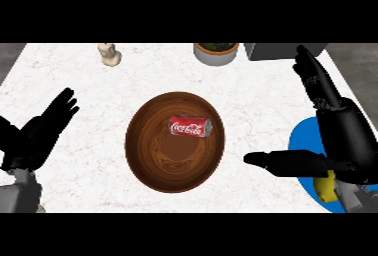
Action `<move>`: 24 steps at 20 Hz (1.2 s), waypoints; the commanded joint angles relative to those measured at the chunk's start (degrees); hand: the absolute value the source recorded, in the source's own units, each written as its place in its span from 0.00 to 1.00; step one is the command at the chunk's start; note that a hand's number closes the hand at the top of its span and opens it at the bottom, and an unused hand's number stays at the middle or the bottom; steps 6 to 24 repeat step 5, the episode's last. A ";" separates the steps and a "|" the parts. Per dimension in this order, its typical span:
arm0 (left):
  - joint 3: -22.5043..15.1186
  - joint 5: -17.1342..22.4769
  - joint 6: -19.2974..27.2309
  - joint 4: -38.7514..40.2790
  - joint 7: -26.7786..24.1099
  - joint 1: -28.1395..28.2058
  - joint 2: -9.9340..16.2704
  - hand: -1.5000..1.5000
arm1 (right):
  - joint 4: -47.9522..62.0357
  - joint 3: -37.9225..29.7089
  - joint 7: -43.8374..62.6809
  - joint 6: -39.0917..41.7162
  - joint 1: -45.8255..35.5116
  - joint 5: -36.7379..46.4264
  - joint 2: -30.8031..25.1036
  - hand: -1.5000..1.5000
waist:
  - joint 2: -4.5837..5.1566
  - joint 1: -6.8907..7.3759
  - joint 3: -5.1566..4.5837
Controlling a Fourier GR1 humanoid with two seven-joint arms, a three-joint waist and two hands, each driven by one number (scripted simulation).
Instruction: Pick the can from the plate and place it in the bowl
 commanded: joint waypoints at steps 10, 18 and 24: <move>-0.12 -0.26 0.70 -0.24 -0.38 -0.29 -0.96 0.50 | -29.62 -1.56 -8.01 3.89 31.09 -5.73 -6.82 1.00 | 0.28 -0.42 0.07; -0.12 -0.26 0.70 -0.24 -0.38 -0.29 -0.96 0.50 | -29.62 -1.56 -8.01 3.89 31.09 -5.73 -6.82 1.00 | 0.28 -0.42 0.07; -0.12 -0.26 0.70 -0.24 -0.38 -0.29 -0.96 0.50 | -29.62 -1.56 -8.01 3.89 31.09 -5.73 -6.82 1.00 | 0.28 -0.42 0.07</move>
